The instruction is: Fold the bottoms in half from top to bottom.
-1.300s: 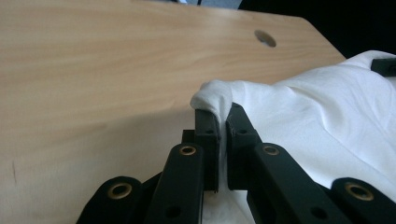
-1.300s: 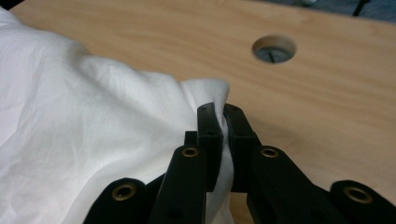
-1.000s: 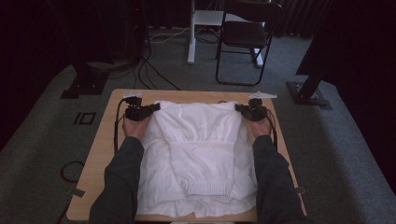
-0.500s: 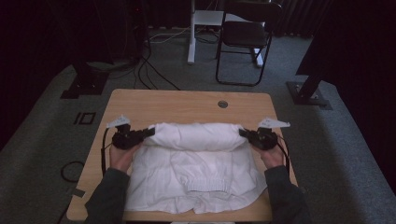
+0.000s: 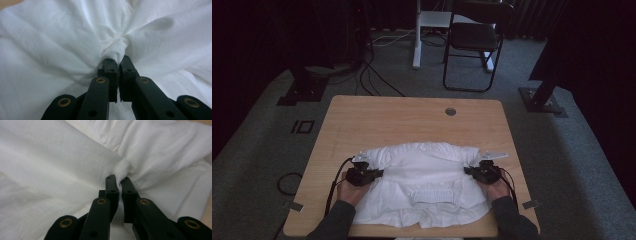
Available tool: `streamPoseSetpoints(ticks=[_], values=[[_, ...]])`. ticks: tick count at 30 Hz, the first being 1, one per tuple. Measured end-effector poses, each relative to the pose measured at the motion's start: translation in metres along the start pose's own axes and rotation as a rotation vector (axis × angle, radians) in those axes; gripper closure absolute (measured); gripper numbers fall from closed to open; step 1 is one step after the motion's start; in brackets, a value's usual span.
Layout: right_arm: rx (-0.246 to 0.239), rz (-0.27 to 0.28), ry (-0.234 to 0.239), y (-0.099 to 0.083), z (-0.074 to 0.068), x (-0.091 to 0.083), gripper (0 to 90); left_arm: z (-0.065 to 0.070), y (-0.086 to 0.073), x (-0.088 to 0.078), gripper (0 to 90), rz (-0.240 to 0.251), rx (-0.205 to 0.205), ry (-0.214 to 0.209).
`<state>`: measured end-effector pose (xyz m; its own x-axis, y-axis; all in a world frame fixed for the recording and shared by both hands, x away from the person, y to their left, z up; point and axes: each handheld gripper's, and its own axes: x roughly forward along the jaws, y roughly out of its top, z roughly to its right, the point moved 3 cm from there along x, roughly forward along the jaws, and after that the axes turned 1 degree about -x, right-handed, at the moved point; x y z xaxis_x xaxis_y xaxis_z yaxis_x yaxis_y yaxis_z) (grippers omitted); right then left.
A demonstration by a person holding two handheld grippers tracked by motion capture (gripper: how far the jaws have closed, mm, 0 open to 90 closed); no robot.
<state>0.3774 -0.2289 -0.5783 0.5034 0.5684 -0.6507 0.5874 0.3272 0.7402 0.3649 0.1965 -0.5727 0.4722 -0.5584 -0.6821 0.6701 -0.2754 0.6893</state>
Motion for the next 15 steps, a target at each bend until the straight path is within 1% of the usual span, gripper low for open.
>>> streamPoseSetpoints(ticks=[1, 2, 3, 6, 7, 8, 9, 10, 12, 13, 14, 15], values=[[-0.012, -0.005, -0.026, 0.005, 0.003, 0.004, 86.5, -0.003, 0.004, 0.004, 87.4, 0.01, -0.004, 0.009], [-0.012, -0.005, -0.026, 0.005, 0.003, 0.004, 86.5, -0.003, 0.004, 0.004, 87.4, 0.01, -0.004, 0.009], [-0.008, -0.007, -0.032, 0.008, 0.004, 0.005, 86.4, -0.005, 0.009, 0.007, 87.4, 0.012, 0.003, 0.031], [-0.002, -0.009, -0.07, 0.02, 0.012, 0.016, 86.3, -0.009, 0.02, 0.014, 87.4, 0.01, 0.016, 0.079], [-0.002, -0.013, -0.089, 0.028, 0.017, 0.022, 86.3, -0.012, 0.029, 0.02, 87.4, 0.009, 0.02, 0.108], [-0.002, -0.013, -0.089, 0.028, 0.017, 0.022, 86.3, -0.012, 0.029, 0.02, 87.4, 0.009, 0.02, 0.108], [-0.003, -0.022, -0.11, 0.036, 0.021, 0.028, 86.2, -0.017, 0.038, 0.026, 87.4, 0.004, 0.024, 0.139], [-0.003, -0.022, -0.11, 0.036, 0.021, 0.028, 86.2, -0.017, 0.038, 0.026, 87.4, 0.004, 0.024, 0.139], [0.0, -0.026, -0.13, 0.044, 0.026, 0.034, 86.2, -0.022, 0.049, 0.032, 87.4, -0.001, 0.027, 0.177], [0.009, -0.027, -0.15, 0.052, 0.03, 0.041, 86.2, -0.025, 0.053, 0.036, 87.4, -0.001, 0.029, 0.192], [0.009, -0.027, -0.15, 0.052, 0.03, 0.041, 86.2, -0.027, 0.058, 0.039, 87.4, -0.002, 0.026, 0.206], [0.019, -0.028, -0.167, 0.059, 0.035, 0.047, 86.1, -0.033, 0.067, 0.043, 87.4, -0.008, 0.004, 0.223]])
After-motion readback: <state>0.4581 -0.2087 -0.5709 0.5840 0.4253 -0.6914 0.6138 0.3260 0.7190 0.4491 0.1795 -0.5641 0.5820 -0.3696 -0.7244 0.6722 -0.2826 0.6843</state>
